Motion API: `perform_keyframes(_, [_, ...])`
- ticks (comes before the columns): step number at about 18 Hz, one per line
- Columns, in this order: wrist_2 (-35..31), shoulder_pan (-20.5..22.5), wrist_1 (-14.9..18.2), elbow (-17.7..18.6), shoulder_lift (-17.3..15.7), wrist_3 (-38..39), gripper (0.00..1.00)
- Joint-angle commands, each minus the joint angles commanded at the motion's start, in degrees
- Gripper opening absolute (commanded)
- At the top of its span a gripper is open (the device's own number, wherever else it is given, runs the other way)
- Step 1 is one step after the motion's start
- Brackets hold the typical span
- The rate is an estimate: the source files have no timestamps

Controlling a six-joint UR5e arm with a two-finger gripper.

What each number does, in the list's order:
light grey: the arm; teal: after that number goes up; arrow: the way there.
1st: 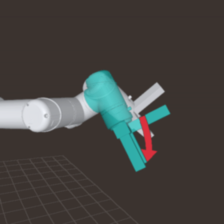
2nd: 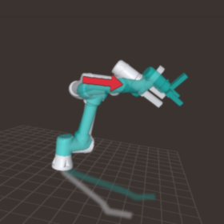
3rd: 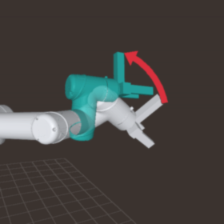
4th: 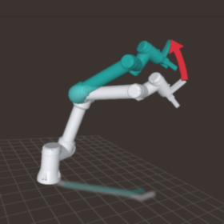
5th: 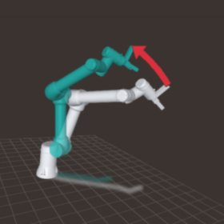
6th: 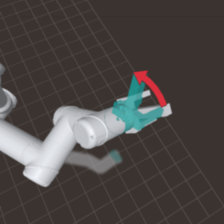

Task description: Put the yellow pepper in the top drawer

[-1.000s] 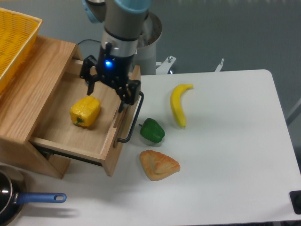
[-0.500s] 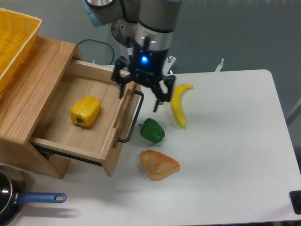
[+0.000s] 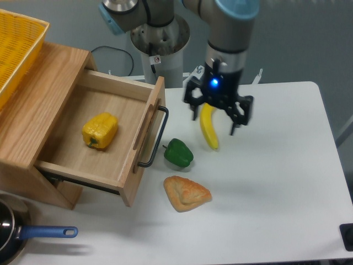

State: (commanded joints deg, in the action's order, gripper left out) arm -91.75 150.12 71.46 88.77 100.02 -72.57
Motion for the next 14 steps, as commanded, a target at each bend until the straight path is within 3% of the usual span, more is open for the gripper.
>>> perform_keyframes(4, [0.2, 2.7, 0.7, 0.3, 2.1, -9.3, 1.00])
perform_keyframes(14, [1.3, 7.2, 0.2, -1.2, 10.3, -16.0, 1.00])
